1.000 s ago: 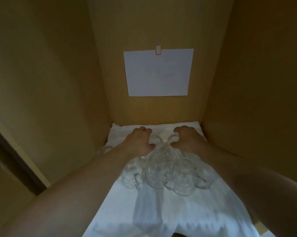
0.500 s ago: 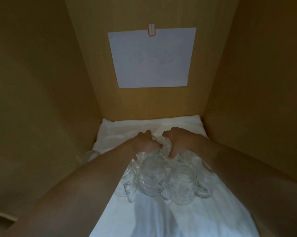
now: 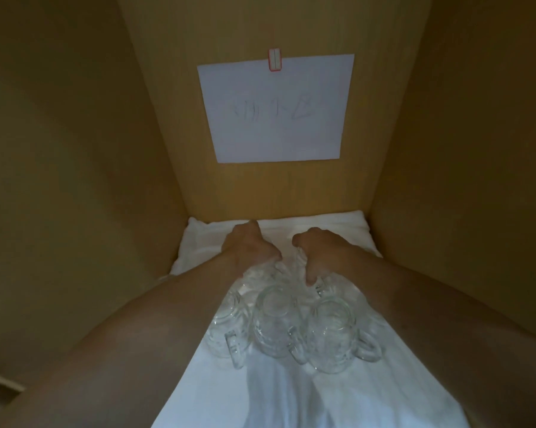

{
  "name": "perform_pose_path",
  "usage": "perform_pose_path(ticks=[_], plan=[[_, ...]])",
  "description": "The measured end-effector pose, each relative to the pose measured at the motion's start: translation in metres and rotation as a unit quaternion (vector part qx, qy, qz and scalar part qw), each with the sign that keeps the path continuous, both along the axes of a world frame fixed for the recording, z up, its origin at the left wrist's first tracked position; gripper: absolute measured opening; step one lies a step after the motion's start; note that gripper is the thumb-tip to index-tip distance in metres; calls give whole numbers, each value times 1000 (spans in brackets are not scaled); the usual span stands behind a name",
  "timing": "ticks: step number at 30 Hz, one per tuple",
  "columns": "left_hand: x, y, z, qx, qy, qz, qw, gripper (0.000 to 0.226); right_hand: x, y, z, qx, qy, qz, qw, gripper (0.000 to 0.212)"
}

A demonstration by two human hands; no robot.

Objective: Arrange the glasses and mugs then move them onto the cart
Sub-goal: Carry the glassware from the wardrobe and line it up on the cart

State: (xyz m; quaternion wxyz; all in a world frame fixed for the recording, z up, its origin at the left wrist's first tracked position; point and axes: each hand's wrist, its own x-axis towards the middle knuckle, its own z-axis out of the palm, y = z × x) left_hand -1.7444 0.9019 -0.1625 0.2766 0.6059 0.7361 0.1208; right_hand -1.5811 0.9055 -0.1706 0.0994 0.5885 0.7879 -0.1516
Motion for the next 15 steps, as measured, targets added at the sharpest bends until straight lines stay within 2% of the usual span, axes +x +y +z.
perform_pose_path(ticks=[3, 5, 8, 9, 11, 13, 15], plan=[[-11, 0, 22, 58, -10, 20, 998, 71, -1, -6, 16, 68, 49, -27, 996, 86], [-19, -3, 40, 92, -39, 45, 994, 74, 1, -11, 32, 116, 95, -67, 986, 89], [-33, -13, 63, 117, -137, 105, 978, 85, 5, -17, 56, 180, 221, -186, 940, 95], [-38, -18, 68, 123, -194, 135, 964, 91, 6, -21, 64, 183, 291, -239, 908, 98], [-49, -28, 77, 130, -315, 186, 922, 99, 9, -32, 76, 156, 467, -327, 806, 89], [-53, -47, 93, 124, -430, 213, 868, 85, 12, -45, 85, 108, 608, -336, 711, 60], [-54, -64, 108, 114, -506, 225, 825, 58, 14, -60, 95, 57, 690, -304, 655, 47]])
